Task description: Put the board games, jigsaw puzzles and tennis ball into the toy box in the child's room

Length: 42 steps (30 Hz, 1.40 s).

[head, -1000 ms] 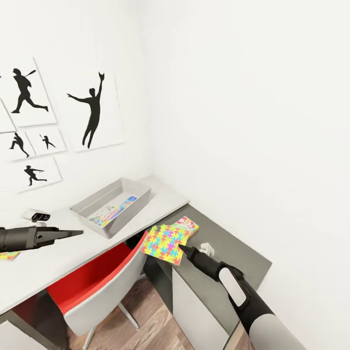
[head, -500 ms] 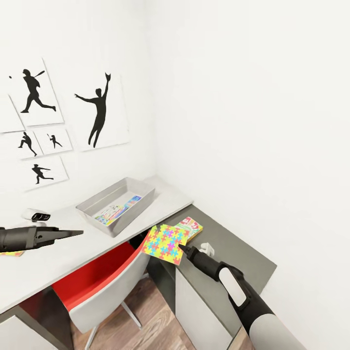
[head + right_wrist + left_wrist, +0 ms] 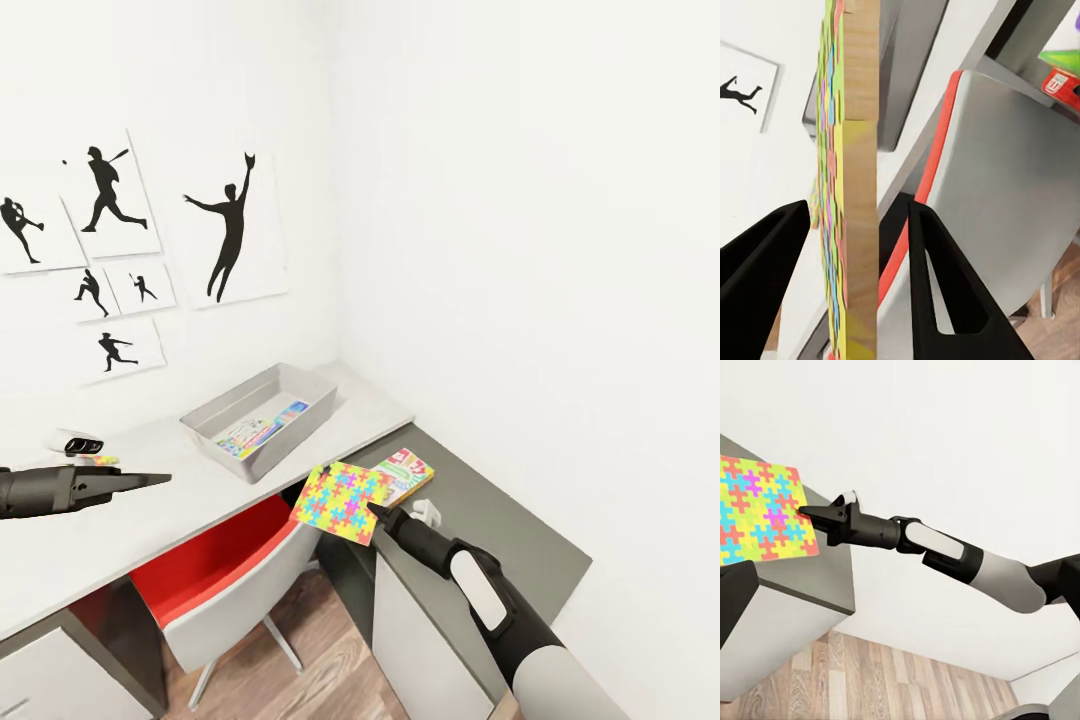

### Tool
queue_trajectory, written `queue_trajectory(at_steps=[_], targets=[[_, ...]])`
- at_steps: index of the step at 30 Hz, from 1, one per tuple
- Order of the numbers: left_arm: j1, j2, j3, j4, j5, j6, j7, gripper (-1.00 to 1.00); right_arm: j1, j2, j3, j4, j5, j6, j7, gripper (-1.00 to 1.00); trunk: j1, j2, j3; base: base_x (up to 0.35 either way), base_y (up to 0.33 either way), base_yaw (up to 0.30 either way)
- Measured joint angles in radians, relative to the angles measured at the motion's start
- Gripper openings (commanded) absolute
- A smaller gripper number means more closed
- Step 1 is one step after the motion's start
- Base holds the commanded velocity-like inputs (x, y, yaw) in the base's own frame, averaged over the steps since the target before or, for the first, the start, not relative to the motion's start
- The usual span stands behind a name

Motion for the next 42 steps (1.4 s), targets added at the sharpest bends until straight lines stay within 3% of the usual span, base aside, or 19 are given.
queue_trajectory(at_steps=[6,20,31,42], targets=[[0.000,0.000,0.000,0.000,-0.001,0.000,0.000,1.00,0.000,0.000,0.000,0.000,0.001,-0.001,0.000,-1.00,0.000,0.000,0.000,-0.076,0.000,0.069],[0.000,0.000,0.000,0.000,-0.002,0.000,0.000,1.00,0.000,0.000,0.000,0.000,0.002,-0.001,0.000,-1.00,0.000,0.000,0.003,0.045,0.073,0.264],[0.000,0.000,0.000,0.001,-0.002,0.000,0.000,1.00,-0.001,0.000,0.000,0.001,0.000,-0.053,0.002,-1.00,-0.001,0.000,0.020,0.207,0.237,0.053],[0.000,0.000,0.000,0.001,-0.002,-0.001,0.000,1.00,-0.001,0.000,0.001,0.001,0.000,-0.057,0.002,-1.00,-0.001,0.000,0.038,0.264,0.221,0.047]])
